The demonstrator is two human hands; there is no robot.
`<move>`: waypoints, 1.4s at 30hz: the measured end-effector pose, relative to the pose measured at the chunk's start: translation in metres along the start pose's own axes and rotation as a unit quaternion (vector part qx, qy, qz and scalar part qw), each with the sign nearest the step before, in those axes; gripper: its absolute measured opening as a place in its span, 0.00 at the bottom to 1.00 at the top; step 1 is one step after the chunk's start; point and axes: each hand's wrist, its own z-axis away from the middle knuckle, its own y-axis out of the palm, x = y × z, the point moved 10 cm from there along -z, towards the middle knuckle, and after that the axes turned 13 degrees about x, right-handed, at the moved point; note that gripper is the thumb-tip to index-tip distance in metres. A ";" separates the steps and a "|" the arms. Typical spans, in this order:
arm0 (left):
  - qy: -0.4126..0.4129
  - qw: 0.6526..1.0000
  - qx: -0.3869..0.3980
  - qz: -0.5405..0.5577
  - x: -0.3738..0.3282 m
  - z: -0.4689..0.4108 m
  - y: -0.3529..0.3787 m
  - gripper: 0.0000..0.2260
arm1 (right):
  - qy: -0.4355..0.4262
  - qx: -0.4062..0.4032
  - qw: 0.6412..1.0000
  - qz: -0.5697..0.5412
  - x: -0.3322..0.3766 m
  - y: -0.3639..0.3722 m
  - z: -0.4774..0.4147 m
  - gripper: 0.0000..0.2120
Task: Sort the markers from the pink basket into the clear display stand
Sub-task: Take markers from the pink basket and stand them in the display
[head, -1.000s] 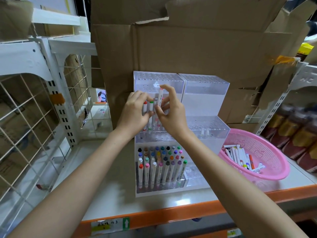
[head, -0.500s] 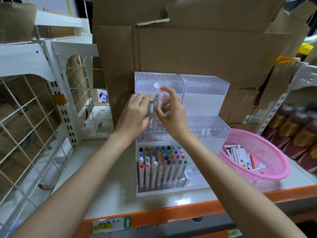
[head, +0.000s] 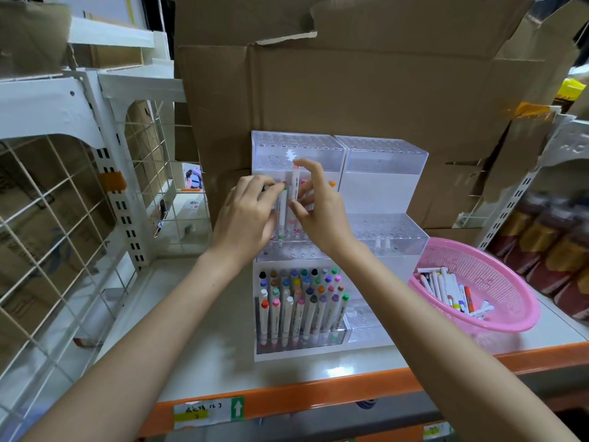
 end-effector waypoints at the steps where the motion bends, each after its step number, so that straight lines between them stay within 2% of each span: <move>1: 0.000 1.000 -0.002 0.001 0.000 0.000 0.000 0.20 | -0.002 0.008 1.000 0.001 0.000 0.001 0.000 0.28; 7: -0.008 1.000 -0.003 0.001 0.002 -0.001 0.001 0.21 | 0.010 0.036 0.999 0.005 -0.007 0.013 0.003 0.29; 19: -0.023 1.000 0.002 -0.004 0.003 0.000 0.004 0.23 | 0.004 0.043 0.999 0.028 0.000 0.012 0.009 0.27; 31: -0.031 0.999 0.018 -0.013 0.003 0.000 0.004 0.23 | -0.006 0.047 0.994 0.096 0.007 0.010 0.008 0.21; 42: -0.047 0.998 0.040 -0.019 0.001 -0.002 0.001 0.24 | 0.004 0.055 0.994 0.098 0.005 0.010 0.001 0.16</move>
